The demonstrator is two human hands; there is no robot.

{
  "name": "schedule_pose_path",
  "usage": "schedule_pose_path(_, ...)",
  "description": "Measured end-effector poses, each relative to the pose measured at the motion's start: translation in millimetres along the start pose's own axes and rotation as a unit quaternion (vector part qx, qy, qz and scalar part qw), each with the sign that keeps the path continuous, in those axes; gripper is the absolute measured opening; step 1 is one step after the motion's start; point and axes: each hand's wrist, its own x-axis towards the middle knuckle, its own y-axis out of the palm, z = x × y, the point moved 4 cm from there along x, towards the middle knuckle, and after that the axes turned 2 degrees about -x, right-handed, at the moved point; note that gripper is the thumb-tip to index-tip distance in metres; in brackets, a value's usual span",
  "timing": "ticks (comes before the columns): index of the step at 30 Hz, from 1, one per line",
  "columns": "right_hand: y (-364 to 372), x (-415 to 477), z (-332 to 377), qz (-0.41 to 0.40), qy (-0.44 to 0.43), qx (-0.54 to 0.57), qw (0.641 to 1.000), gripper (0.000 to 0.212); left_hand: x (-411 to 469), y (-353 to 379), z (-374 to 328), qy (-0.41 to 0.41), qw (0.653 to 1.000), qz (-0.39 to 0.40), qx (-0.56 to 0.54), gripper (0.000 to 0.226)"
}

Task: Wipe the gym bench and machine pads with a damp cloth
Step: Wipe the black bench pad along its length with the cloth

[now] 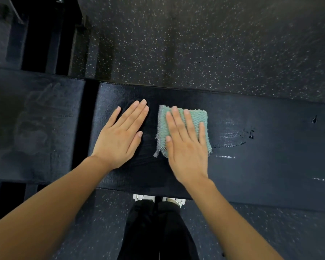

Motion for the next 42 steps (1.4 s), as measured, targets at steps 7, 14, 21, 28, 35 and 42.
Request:
schedule_pose_path(7, -13, -39, -77, 0.007, 0.099, -0.01, 0.995, 0.055, -1, 0, 1, 0.002, 1.0, 0.001, 0.006, 0.058)
schedule_pose_path(14, -1, -35, -26, -0.032, 0.222, 0.022, 0.974, 0.058, 0, 2, 2, 0.001, 1.0, 0.003, 0.002, 0.058)
schedule_pose_path(21, 14, -46, 46, 0.017, 0.032, 0.003, 0.999, 0.058, 0, 2, 1, 0.001, 1.0, -0.007, -0.009, 0.058)
schedule_pose_path(28, 2, -66, -35, 0.02, 0.065, -0.023, 0.997, 0.056, -1, 1, 1, 0.002, 1.0, -0.003, -0.003, 0.058)
schedule_pose_path(35, -1, -72, -56, -0.007, 0.188, 0.003, 0.982, 0.055, -1, 1, 1, 0.005, 1.0, -0.005, 0.002, 0.058)
schedule_pose_path(42, 8, -61, 7, -0.014, 0.181, 0.017, 0.983, 0.056, -2, 1, -1, 0.019, 1.0, 0.001, 0.009, 0.059)
